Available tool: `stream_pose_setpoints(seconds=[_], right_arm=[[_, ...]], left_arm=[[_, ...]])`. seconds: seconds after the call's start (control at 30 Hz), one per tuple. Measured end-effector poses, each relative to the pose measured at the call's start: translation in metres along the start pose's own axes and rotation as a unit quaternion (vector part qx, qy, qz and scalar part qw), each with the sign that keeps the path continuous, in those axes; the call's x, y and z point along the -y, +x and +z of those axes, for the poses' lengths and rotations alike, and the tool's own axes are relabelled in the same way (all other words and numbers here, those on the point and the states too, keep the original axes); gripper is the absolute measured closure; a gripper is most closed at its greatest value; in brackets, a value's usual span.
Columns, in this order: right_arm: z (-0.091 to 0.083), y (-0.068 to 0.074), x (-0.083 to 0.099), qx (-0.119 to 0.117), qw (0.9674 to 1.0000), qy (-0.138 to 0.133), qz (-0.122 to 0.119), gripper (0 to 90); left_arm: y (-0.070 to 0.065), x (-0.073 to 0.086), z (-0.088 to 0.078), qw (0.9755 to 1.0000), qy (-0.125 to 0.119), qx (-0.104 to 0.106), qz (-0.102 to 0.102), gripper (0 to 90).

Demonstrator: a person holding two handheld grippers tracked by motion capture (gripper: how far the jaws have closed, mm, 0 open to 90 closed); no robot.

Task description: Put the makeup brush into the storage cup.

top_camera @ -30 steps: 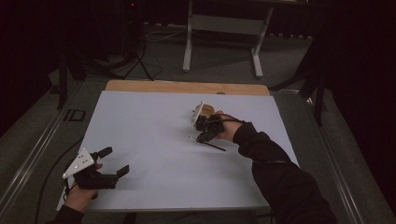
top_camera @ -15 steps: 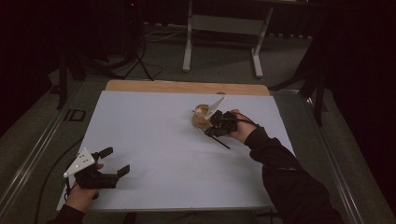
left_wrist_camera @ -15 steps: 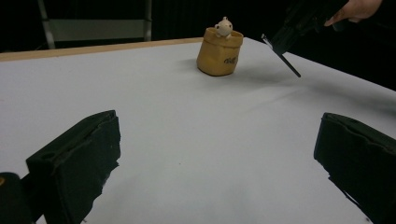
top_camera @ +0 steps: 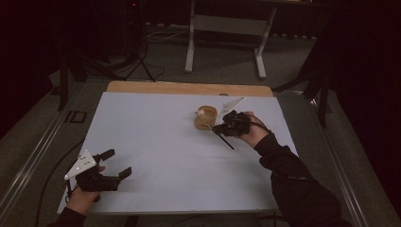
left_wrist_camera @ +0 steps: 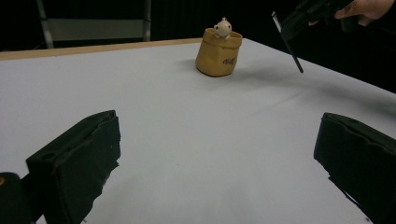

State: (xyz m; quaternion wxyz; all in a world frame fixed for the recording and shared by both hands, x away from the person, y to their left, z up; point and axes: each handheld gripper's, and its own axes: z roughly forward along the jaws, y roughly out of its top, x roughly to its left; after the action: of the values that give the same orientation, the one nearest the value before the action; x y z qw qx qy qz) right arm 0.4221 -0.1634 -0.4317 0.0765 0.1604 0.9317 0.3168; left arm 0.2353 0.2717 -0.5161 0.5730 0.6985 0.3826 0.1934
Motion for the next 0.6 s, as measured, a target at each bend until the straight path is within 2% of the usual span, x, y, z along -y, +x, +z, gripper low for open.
stream_pose_setpoints(seconds=[0.17, 0.33, 0.6], right_arm=[[-0.009, -0.003, 0.003, 0.012, 0.9994, -0.024, 0.023, 85.5], [-0.019, -0.002, 0.005, 0.022, 0.9983, -0.046, 0.028, 85.5], [-0.039, -0.001, 0.009, 0.039, 0.9941, -0.092, 0.043, 85.5]], left_arm=[[-0.001, 0.0, 0.001, 1.0, 0.002, 0.002, 0.0, 0.5], [-0.001, 0.0, 0.001, 1.0, 0.002, 0.002, 0.001, 0.5], [-0.002, 0.0, 0.001, 1.0, 0.0, 0.001, 0.001, 0.5]])
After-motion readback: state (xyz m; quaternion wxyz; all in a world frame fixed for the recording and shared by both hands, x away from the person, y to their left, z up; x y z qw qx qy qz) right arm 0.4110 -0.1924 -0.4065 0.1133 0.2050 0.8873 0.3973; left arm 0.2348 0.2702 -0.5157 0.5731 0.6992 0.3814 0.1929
